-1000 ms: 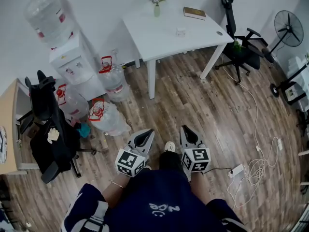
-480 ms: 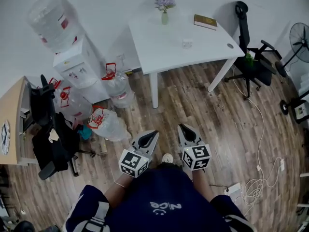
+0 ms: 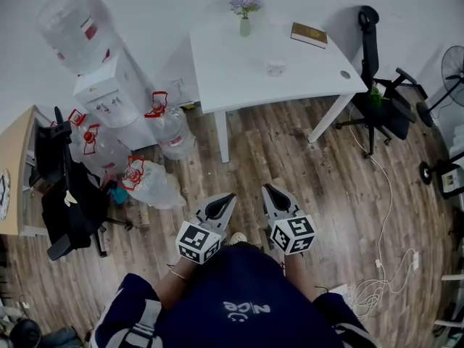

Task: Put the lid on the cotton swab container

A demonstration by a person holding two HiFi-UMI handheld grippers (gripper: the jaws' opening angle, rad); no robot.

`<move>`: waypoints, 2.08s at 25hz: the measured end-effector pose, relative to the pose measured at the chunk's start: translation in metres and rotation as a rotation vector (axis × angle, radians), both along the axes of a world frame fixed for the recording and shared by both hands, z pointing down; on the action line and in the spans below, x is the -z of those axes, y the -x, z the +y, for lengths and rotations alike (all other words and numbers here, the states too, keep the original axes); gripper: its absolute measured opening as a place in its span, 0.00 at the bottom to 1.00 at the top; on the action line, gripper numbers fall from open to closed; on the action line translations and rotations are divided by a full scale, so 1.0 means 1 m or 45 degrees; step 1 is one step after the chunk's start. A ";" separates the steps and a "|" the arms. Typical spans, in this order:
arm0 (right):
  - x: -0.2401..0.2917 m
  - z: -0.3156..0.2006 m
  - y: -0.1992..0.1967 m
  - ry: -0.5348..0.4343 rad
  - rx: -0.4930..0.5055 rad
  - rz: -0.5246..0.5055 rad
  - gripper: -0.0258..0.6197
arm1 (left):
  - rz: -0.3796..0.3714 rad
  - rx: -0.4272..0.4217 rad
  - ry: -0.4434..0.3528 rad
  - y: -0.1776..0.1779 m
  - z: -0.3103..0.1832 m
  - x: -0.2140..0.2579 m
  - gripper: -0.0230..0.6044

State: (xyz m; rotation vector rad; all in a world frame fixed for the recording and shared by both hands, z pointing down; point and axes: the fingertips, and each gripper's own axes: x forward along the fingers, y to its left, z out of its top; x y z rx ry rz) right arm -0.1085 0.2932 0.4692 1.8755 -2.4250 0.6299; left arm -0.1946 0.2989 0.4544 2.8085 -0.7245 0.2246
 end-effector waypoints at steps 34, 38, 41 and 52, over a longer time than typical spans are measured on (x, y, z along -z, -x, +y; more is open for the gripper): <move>-0.012 -0.261 -0.076 0.042 -0.255 0.011 0.13 | 0.017 -0.319 0.047 -0.096 -0.296 -0.013 0.07; -0.018 -0.288 -0.071 0.051 -0.284 -0.013 0.13 | 0.012 -0.338 0.047 -0.095 -0.332 -0.015 0.07; -0.023 -0.301 -0.070 0.069 -0.291 -0.016 0.13 | 0.005 -0.341 0.048 -0.097 -0.349 -0.017 0.07; -0.026 -0.354 -0.103 0.076 -0.210 0.035 0.13 | -0.022 -0.291 0.095 -0.125 -0.385 -0.033 0.07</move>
